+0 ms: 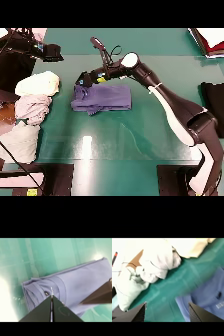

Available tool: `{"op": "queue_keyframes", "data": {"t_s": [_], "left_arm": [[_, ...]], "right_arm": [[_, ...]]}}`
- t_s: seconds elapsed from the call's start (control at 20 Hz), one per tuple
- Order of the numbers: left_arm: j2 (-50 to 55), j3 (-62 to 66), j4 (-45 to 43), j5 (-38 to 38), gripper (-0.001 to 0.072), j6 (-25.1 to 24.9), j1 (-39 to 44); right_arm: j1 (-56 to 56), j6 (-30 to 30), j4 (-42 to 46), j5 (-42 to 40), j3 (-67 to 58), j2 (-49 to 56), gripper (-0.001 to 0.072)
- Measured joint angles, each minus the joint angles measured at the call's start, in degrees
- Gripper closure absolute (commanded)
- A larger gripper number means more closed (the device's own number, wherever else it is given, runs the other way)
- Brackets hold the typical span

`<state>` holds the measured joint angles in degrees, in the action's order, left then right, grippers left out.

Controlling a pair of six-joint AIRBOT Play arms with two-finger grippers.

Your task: Fold the shirts.

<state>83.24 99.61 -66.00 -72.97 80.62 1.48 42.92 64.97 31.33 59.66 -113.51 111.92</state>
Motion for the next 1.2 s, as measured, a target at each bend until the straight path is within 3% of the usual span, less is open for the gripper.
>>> {"op": "queue_keyframes", "data": {"t_s": [0.1, 0.15, 0.35, 0.45, 0.55, 1.0, 1.05, 1.2], "left_arm": [[-0.1, 0.0, -0.1, -1.2, 0.068, -0.3, -0.1], [-0.1, 0.0, 0.0, -1.6, 0.068, -0.4, -0.1], [-0.1, 0.0, 0.0, -3.1, 0.068, -0.6, -0.2], [0.0, 0.0, 0.0, -3.4, 0.068, -0.6, -0.2], [0.0, 0.0, 0.0, -3.7, 0.0681, -0.7, -0.2], [0.1, 0.0, 0.3, -4.0, 0.0681, -0.7, -0.2], [0.1, 0.0, 0.4, -4.0, 0.0681, -0.7, -0.2], [0.1, 0.0, 0.4, -4.0, 0.0681, -0.7, -0.2]], "right_arm": [[-3.4, 0.1, 2.3, 3.9, 4.5, -3.4, 0.0127], [-5.5, 0.6, 4.0, 6.3, 7.2, -5.2, 0.0162], [-15.9, 3.7, 10.0, 10.9, 20.7, -13.1, 0.0155], [-20.4, 5.5, 11.1, 11.0, 26.9, -15.7, -0.0001], [-24.3, 6.8, 11.1, 10.0, 32.4, -17.1, 0.0], [-24.2, 6.3, -5.0, 5.7, 41.0, -9.5, 0.0025], [-23.1, 5.8, -7.1, 5.6, 40.3, -8.1, 0.0039], [-19.9, 5.1, -9.6, 4.7, 35.9, -3.7, 0.0343]]}}
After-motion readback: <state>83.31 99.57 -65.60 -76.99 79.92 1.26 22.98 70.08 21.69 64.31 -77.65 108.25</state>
